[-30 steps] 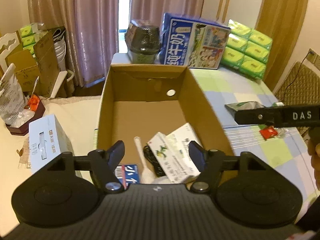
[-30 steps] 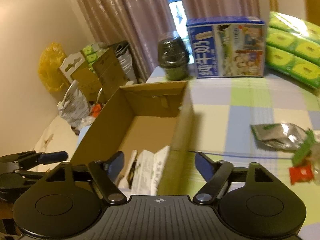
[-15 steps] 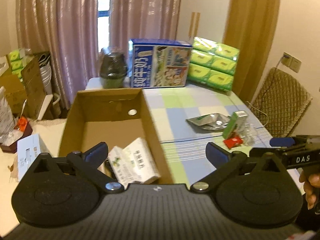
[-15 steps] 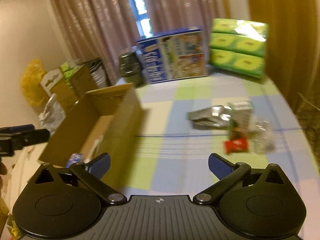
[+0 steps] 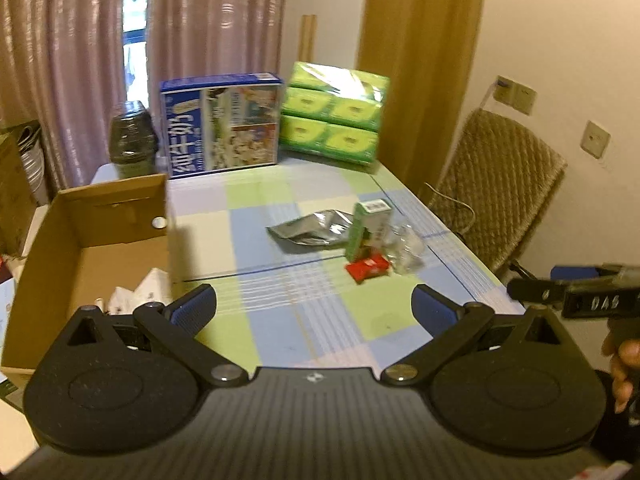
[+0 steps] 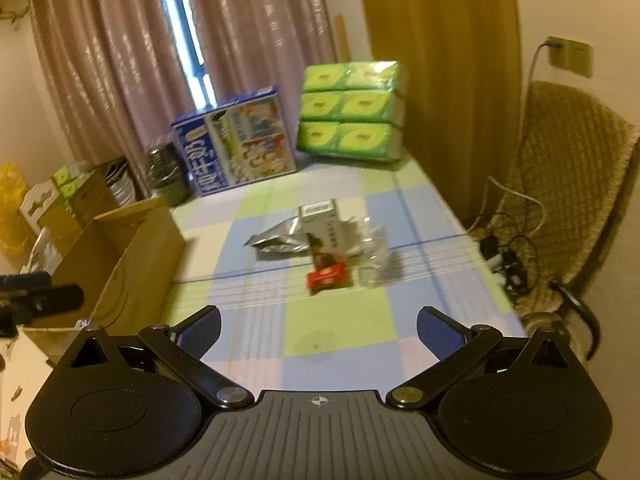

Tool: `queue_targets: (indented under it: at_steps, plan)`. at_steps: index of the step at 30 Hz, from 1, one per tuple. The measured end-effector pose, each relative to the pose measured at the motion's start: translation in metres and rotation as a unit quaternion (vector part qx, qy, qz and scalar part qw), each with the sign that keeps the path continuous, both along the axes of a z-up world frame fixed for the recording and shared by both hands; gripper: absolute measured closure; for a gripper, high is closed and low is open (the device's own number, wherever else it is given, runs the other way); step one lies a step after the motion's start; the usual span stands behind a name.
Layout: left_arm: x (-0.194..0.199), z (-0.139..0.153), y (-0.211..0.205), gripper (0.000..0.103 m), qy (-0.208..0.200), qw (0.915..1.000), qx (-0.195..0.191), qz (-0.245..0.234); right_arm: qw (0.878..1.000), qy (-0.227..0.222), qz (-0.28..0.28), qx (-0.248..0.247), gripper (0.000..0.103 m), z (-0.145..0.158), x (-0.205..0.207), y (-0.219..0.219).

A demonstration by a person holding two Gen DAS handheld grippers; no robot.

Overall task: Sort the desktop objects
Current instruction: 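Move both tools back toward the green spray box and red packet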

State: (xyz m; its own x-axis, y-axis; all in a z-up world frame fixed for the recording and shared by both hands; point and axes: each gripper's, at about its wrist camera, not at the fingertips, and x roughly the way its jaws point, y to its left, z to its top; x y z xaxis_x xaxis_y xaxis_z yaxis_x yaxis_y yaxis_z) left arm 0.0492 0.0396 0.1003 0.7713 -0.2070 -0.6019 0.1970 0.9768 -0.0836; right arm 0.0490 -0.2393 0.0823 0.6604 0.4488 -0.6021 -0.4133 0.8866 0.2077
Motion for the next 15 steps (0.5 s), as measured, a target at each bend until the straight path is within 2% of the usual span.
queue_targets:
  at_steps: [6,15]
  plan:
    - [-0.003,-0.004,-0.023,0.001,0.002,0.9997,0.003,-0.025,1.0,-0.007,-0.005,0.003,0.002,0.009,0.001,-0.015]
    - [0.009,-0.011,-0.048,0.001,0.015,0.9992,0.017,-0.033,1.0,0.007,-0.006,-0.009,0.002,0.0,0.015,-0.025]
